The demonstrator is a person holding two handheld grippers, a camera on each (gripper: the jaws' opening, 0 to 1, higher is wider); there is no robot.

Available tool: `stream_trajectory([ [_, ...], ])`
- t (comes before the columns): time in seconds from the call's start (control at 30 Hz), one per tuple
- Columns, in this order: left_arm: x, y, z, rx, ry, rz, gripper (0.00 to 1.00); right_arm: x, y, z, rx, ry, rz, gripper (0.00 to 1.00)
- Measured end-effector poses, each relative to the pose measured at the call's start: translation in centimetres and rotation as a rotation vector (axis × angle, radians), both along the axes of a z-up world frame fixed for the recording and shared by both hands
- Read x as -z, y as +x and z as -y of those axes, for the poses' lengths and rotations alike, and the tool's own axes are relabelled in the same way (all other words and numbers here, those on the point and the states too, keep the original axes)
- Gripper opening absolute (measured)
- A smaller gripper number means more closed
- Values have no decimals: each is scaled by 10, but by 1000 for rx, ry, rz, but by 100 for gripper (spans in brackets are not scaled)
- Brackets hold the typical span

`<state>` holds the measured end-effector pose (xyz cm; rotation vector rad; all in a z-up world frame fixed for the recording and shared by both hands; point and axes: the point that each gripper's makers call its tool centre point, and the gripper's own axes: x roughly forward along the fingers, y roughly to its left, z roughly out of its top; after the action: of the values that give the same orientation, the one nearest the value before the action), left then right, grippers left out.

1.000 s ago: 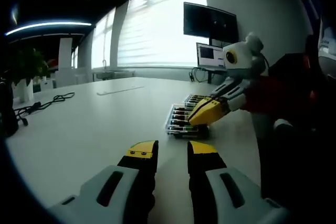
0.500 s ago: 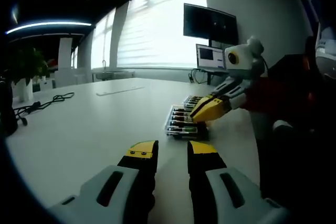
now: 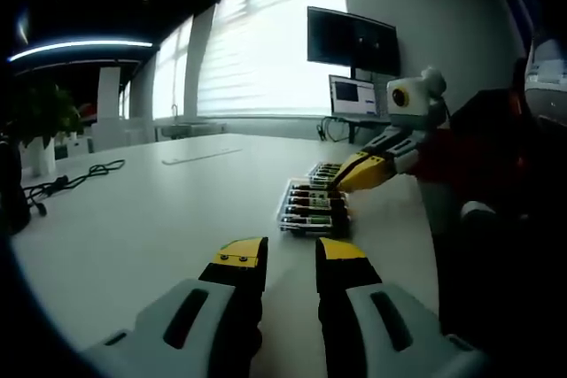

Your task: Grip medicine bottles put into box

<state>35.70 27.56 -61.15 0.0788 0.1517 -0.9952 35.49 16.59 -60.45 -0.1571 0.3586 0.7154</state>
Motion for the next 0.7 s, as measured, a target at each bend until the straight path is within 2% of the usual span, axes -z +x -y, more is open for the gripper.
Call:
stream_trajectory([
  [0.37,0,0,1,-3,8,9,16,-3,-3,36,39,43,29,4],
  [0.53,1,0,0,-11,15,11,16,-7,-6,54,54,75,54,5],
  [0.7,0,-1,1,-12,18,17,16,-10,-12,72,59,72,87,7],
])
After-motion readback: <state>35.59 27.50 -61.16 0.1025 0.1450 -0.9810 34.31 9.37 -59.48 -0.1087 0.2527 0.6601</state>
